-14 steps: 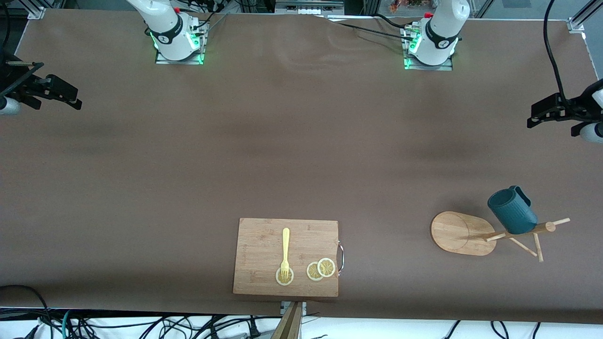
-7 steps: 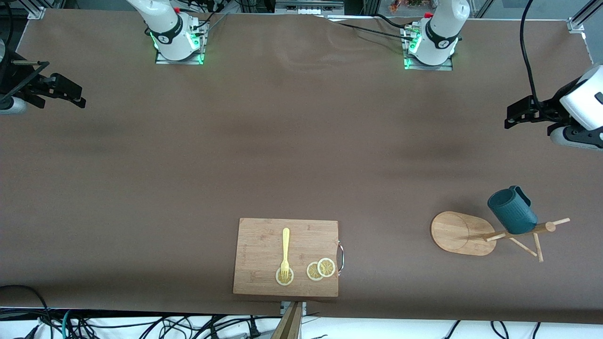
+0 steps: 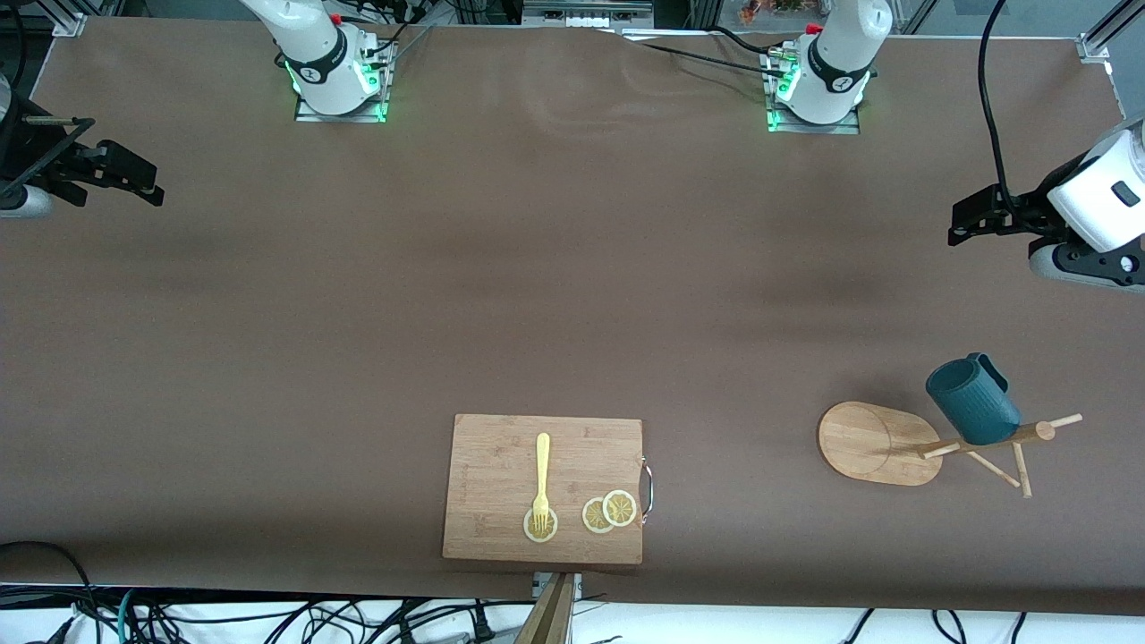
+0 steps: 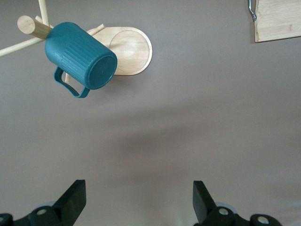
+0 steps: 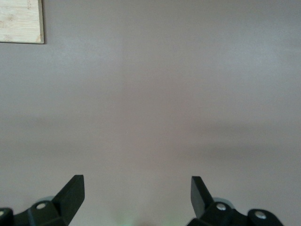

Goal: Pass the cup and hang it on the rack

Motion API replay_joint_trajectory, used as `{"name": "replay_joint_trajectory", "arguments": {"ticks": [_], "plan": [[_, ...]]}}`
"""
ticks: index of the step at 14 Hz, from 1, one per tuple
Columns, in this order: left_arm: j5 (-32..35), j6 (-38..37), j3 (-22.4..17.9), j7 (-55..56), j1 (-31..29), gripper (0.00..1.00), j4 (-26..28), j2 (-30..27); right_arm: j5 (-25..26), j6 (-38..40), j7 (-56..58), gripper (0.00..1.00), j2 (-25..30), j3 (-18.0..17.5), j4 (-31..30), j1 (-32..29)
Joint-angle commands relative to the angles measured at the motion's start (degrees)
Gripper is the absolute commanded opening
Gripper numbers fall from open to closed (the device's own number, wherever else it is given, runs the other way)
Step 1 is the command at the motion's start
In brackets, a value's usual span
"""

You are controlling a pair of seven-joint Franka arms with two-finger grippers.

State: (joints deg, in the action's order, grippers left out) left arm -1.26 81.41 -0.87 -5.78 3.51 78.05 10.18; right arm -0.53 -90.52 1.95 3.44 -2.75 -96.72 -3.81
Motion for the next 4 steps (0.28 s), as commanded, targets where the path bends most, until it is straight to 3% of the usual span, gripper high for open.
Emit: {"name": "replay_joint_trajectory", "arguments": {"ticks": [1,4], "plan": [[1.79,-0.90,0.43,0.24,0.10,1.00,-0.62,0.02,-0.97,1.13,-0.19,1.00,-0.54,0.11,1.35,0.03],[1.70,-0.90,0.43,0.24,0.10,1.00,-0.97,0.63,-0.97,0.70,-0.19,1.00,-0.72,-0.07,1.35,0.03]]}}
